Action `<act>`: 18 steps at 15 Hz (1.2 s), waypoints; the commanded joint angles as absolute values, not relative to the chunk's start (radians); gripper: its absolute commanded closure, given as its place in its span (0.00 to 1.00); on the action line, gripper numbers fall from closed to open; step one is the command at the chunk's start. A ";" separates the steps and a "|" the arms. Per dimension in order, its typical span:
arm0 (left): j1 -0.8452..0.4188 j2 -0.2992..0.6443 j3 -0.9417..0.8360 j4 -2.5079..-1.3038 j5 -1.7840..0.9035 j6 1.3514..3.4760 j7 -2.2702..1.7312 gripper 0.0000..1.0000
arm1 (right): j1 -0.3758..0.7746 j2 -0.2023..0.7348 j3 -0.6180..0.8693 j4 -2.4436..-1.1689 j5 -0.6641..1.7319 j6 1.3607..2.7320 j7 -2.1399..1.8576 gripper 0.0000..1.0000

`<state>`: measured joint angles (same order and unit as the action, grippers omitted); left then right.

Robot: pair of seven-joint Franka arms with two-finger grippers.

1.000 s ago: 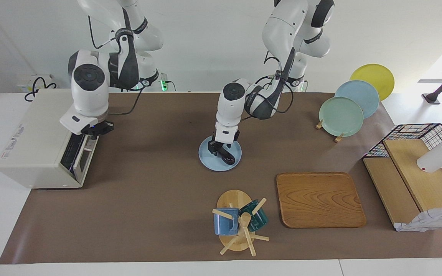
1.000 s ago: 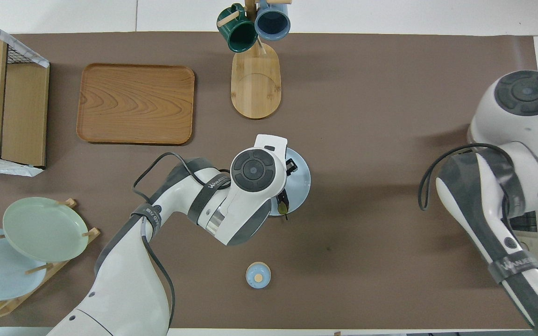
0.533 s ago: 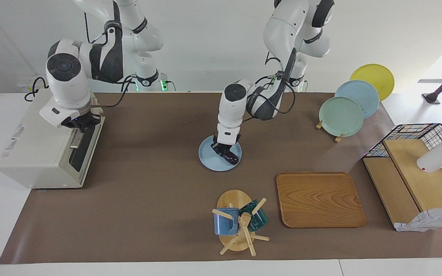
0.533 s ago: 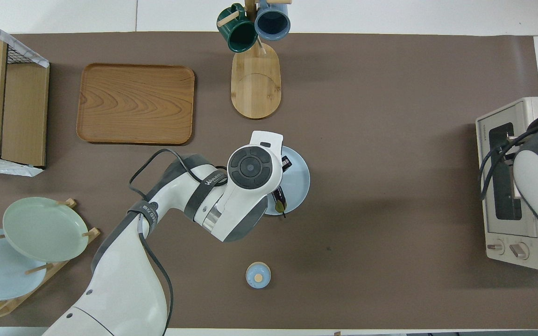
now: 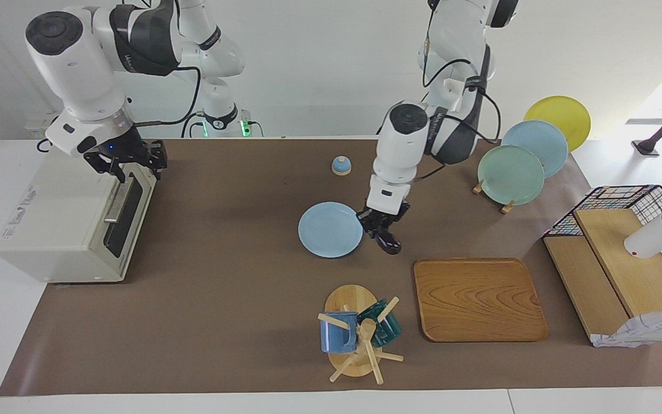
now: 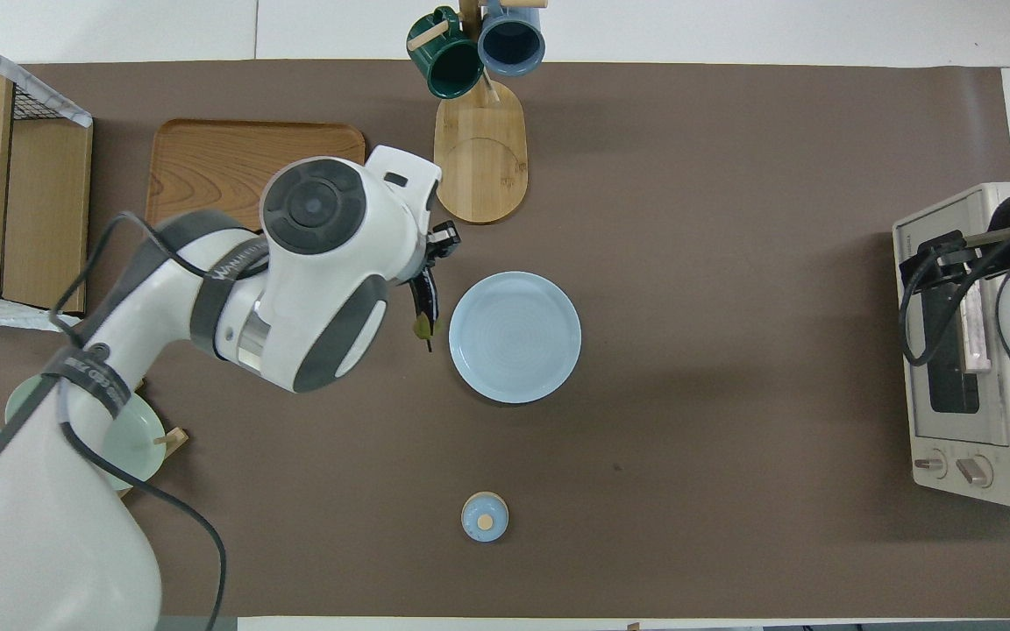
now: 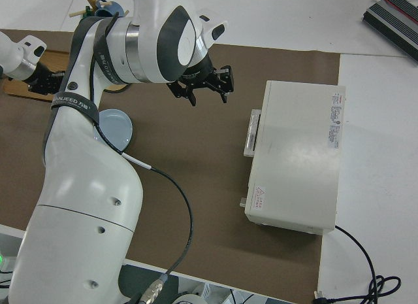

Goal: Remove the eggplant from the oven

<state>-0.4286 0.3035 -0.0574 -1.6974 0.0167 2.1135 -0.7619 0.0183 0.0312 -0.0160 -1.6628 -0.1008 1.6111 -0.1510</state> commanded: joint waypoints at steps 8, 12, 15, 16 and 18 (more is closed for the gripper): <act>-0.132 0.553 -0.066 -1.502 0.029 2.157 -0.264 1.00 | 0.064 -0.008 -0.051 -1.698 -0.074 1.598 -0.104 0.00; -0.117 0.612 -0.064 -1.508 0.041 2.295 -0.261 1.00 | 0.052 -0.005 -0.052 -1.700 -0.068 1.606 -0.103 0.00; -0.112 0.612 -0.066 -1.514 0.041 2.299 -0.259 1.00 | 0.043 0.000 -0.052 -1.690 -0.055 1.603 -0.104 0.00; -0.110 0.612 -0.066 -1.516 0.041 2.295 -0.258 1.00 | 0.037 -0.005 -0.052 -1.690 -0.055 1.595 -0.106 0.00; -0.107 0.611 -0.066 -1.516 0.041 2.290 -0.258 1.00 | 0.028 -0.018 -0.052 -1.686 -0.055 1.594 -0.104 0.00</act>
<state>-0.1183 0.6142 -0.0605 -1.5226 0.0201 2.2921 -0.2677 0.0433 0.0119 -0.0528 -1.6775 -0.0844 1.6049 -0.1117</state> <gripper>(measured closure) 0.652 0.000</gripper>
